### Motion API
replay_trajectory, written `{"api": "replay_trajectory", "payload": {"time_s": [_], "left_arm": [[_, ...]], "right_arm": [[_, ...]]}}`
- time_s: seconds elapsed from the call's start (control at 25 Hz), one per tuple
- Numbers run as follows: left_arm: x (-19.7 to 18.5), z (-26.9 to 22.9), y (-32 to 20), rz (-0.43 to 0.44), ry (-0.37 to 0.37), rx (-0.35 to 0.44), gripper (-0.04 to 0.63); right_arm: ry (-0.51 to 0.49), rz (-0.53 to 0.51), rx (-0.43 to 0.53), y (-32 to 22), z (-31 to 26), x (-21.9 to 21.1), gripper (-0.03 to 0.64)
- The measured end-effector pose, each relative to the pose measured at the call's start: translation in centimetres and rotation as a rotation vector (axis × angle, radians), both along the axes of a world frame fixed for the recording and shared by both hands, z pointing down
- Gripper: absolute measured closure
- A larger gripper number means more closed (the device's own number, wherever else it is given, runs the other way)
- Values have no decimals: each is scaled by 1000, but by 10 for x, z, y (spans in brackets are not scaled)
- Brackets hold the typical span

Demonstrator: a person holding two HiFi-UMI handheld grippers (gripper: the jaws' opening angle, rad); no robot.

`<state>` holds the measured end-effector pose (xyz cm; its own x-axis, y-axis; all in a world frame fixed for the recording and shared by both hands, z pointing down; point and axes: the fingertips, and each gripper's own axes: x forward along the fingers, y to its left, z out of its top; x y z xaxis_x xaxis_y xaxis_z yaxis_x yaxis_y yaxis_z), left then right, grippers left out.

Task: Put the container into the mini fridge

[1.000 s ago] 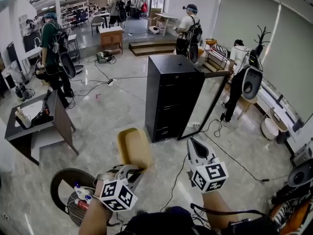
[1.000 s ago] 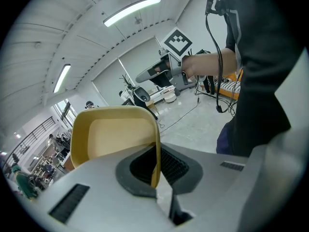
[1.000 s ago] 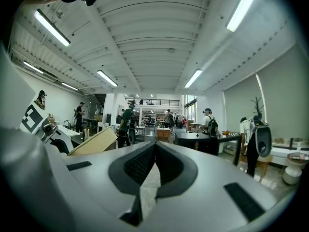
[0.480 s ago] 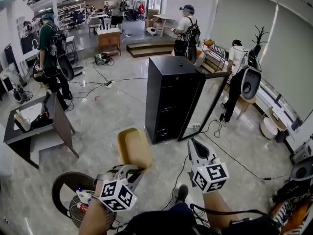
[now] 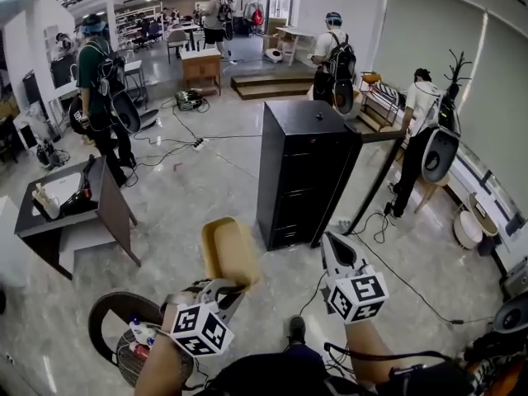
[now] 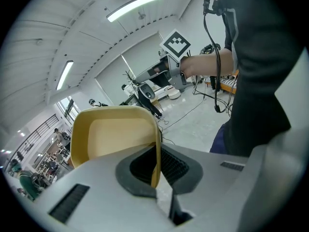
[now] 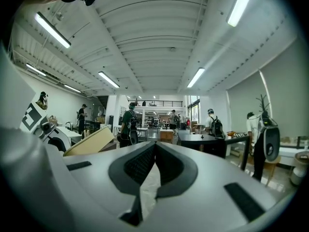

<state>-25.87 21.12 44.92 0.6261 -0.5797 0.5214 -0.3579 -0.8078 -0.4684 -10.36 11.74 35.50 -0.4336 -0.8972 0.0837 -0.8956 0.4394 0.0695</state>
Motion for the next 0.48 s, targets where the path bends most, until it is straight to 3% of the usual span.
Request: {"api": "replay_trajectory", "payload": {"time_s": [0.48], "left_arm": [[40, 3, -65, -34, -30, -24, 584]], "right_arm": [[-16, -63, 2, -75, -1, 28, 601]]}}
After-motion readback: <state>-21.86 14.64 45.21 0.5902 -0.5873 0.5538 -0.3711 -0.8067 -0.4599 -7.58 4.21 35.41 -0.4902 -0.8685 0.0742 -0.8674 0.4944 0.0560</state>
